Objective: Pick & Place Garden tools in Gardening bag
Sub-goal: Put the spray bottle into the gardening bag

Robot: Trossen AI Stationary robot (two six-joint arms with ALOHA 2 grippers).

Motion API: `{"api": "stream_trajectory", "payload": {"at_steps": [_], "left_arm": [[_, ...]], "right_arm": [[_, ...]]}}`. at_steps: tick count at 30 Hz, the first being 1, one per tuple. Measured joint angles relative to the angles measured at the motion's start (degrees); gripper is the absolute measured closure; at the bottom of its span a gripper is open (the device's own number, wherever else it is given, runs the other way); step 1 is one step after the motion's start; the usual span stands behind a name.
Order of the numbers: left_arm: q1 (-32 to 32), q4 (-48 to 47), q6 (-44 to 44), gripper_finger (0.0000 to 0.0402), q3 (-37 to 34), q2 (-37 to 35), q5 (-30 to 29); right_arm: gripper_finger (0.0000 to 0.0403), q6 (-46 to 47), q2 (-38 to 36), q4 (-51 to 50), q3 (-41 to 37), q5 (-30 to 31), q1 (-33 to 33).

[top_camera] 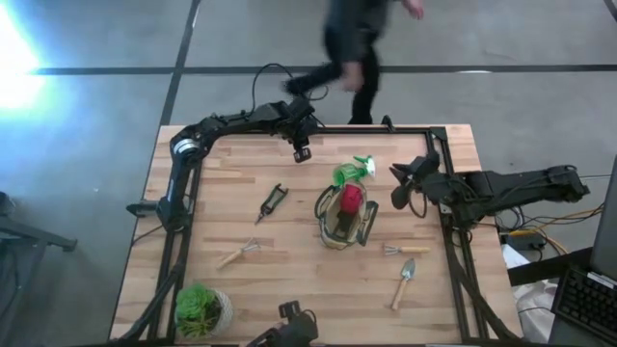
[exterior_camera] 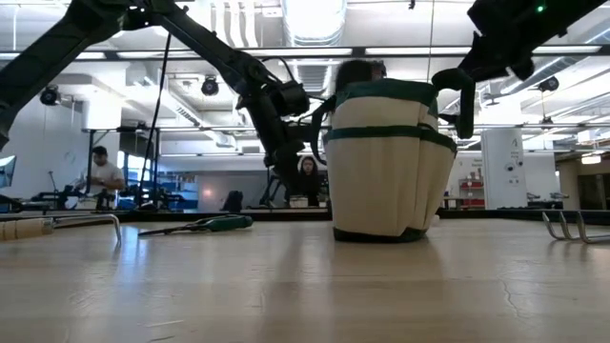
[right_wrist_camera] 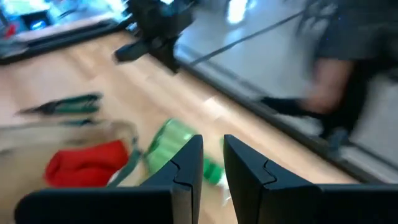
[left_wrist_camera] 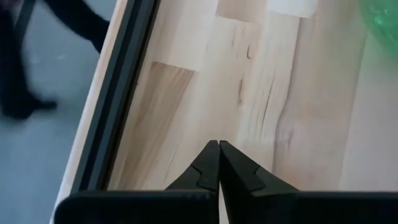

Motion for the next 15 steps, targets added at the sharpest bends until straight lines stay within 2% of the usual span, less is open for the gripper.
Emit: {"api": "stream_trajectory", "payload": {"at_steps": [3,6,10,15], "left_arm": [[0.0,-0.7,-1.0,0.0382,0.0,0.0,-1.2],[0.0,-4.2,-1.3,0.0358,0.1,0.0,-4.1],[-0.1,-8.0,-3.3,0.0304,0.1,0.0,-8.5],[-0.1,-10.7,-5.5,0.0232,0.1,0.0,-13.4]], "right_arm": [[0.0346,-3.3,0.0,-1.0,0.0,-8.0,-4.3],[0.0346,-4.1,-0.2,-4.4,0.0,-9.5,-8.0],[0.0346,-0.1,-0.4,-8.4,0.1,-10.3,-13.4],[0.0346,-0.4,0.0,-8.7,0.0,-21.3,-21.5]]}}
